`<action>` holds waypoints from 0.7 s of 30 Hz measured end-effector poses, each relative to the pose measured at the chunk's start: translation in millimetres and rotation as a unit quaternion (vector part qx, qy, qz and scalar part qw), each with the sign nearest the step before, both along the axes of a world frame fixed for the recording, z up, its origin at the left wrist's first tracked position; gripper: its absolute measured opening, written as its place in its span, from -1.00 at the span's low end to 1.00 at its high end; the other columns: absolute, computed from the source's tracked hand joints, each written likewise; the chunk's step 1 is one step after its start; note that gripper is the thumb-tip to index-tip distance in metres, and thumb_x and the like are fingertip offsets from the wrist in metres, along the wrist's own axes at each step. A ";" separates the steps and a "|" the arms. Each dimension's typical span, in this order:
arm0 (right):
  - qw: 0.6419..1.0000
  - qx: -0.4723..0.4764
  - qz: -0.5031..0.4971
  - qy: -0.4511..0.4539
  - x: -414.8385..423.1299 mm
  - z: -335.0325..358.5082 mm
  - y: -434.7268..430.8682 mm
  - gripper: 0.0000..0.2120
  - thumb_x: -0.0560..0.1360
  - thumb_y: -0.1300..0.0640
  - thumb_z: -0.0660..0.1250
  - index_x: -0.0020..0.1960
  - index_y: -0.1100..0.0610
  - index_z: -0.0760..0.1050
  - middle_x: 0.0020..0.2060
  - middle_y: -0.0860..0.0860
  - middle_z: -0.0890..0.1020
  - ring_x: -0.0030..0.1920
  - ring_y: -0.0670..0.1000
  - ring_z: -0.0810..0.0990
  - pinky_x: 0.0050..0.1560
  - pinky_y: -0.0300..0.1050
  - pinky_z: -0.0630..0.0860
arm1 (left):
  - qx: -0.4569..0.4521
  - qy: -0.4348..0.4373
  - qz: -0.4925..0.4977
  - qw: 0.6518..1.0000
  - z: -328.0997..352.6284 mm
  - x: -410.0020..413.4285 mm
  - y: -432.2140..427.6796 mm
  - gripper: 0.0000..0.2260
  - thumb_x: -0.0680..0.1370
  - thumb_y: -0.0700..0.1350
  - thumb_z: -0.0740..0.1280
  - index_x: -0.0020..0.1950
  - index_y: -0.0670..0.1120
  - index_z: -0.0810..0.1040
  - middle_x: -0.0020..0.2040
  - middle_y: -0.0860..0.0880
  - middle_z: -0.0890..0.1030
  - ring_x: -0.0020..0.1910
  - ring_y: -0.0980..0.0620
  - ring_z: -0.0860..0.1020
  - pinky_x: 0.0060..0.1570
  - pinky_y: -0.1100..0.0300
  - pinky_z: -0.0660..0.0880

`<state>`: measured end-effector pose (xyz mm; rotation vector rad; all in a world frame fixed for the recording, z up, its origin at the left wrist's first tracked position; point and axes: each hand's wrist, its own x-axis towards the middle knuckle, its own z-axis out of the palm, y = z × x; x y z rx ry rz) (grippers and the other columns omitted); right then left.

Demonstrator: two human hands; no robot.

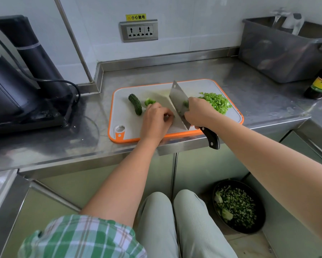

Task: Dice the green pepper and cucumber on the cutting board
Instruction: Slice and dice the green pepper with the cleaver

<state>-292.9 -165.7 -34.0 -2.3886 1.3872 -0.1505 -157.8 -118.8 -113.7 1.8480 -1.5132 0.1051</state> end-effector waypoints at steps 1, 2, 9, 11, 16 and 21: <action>1.000 0.003 -0.012 -0.008 -2.9 0.2 -2.2 -0.92 0.52 0.31 0.15 0.01 0.25 0.30 -0.10 0.22 0.49 -0.38 0.12 0.50 -0.45 -0.09 0.40 | -0.002 0.002 0.002 1.000 -0.8 0.4 -0.6 -0.95 0.43 -0.19 0.41 -0.19 -0.10 0.68 -0.21 -0.09 0.53 -0.13 -0.12 0.46 -0.14 0.08 0.41; 1.000 0.008 -0.021 -0.019 -5.8 0.3 -4.1 -0.92 0.52 0.32 0.14 0.00 0.25 0.29 -0.13 0.20 0.49 -0.41 0.11 0.50 -0.47 -0.10 0.41 | -0.008 0.007 0.007 1.000 -0.8 0.5 -0.8 -0.95 0.43 -0.19 0.41 -0.19 -0.11 0.67 -0.21 -0.09 0.53 -0.12 -0.13 0.47 -0.13 0.10 0.40; 0.996 0.048 -0.015 -0.076 -0.8 -2.7 5.9 -0.93 0.52 0.30 0.14 0.01 0.25 0.31 -0.29 0.10 0.46 -0.44 0.10 0.54 -0.54 -0.16 0.37 | -0.103 0.051 0.109 0.987 4.0 1.0 5.8 -0.88 0.37 -0.24 0.35 -0.14 -0.09 0.60 -0.15 -0.10 0.52 -0.10 -0.15 0.46 -0.07 0.12 0.36; 0.996 0.061 -0.014 -0.065 0.7 -7.4 8.0 -0.93 0.52 0.30 0.15 -0.01 0.28 0.31 -0.33 0.09 0.45 -0.37 0.15 0.55 -0.50 -0.14 0.38 | -0.102 0.049 0.142 0.983 7.4 0.0 7.5 -0.86 0.36 -0.24 0.34 -0.13 -0.08 0.61 -0.14 -0.13 0.52 -0.09 -0.19 0.46 -0.08 0.03 0.40; 0.995 0.048 -0.076 -0.048 -16.8 -5.5 -7.8 -0.81 0.46 0.36 0.18 0.07 0.32 0.39 -0.35 0.14 0.52 -0.22 0.20 0.59 -0.35 -0.08 0.48 | -0.021 0.007 0.216 0.976 15.4 2.7 14.9 -0.74 0.35 -0.18 0.36 0.03 -0.05 0.57 -0.01 -0.12 0.53 0.03 -0.20 0.45 -0.05 0.00 0.37; 0.994 0.072 -0.004 -0.084 -9.9 -7.8 -4.7 -0.86 0.52 0.26 0.18 0.07 0.24 0.36 -0.05 0.17 0.59 -0.35 0.17 0.59 -0.58 -0.23 0.37 | 0.036 -0.014 0.231 0.972 16.7 12.6 14.4 -0.69 0.40 -0.06 0.40 0.11 -0.08 0.54 0.07 -0.14 0.53 0.10 -0.19 0.43 0.02 0.01 0.37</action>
